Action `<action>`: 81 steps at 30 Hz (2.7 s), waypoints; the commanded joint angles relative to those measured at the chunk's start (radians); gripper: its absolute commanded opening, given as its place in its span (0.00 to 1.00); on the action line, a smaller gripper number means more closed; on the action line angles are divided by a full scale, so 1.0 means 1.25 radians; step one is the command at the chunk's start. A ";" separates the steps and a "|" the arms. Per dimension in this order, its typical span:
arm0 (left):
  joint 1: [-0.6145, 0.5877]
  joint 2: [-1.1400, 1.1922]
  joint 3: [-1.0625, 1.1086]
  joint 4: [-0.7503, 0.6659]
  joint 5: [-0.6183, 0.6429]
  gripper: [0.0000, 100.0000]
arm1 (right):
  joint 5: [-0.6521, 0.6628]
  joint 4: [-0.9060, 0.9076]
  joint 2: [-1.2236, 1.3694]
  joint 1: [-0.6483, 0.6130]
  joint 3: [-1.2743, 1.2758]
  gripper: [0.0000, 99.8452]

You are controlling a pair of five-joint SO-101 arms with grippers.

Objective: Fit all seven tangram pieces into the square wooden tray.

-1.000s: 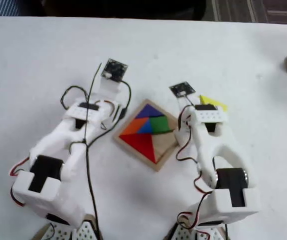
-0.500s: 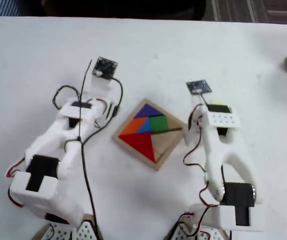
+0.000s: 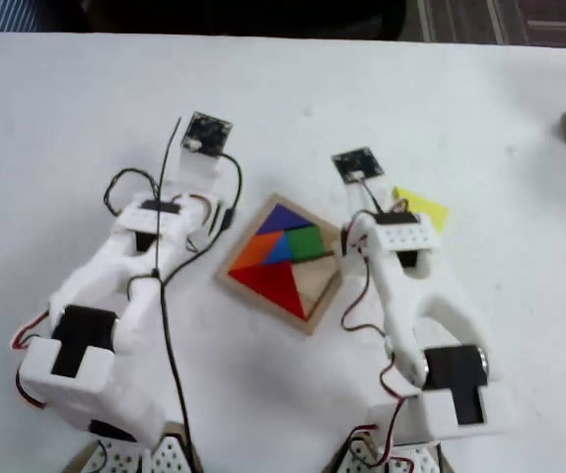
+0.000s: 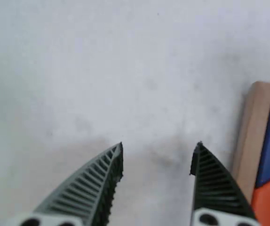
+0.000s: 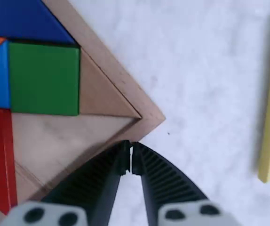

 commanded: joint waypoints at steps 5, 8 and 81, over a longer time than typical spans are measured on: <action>-0.015 -0.010 -0.045 0.005 -0.002 0.24 | -0.038 0.062 0.129 -0.030 -0.228 0.02; -0.015 -0.010 -0.045 0.005 -0.002 0.24 | -0.041 0.064 0.121 -0.029 -0.253 0.02; -0.017 -0.006 -0.047 -0.016 -0.009 0.24 | 0.188 0.596 0.379 0.159 -0.792 0.23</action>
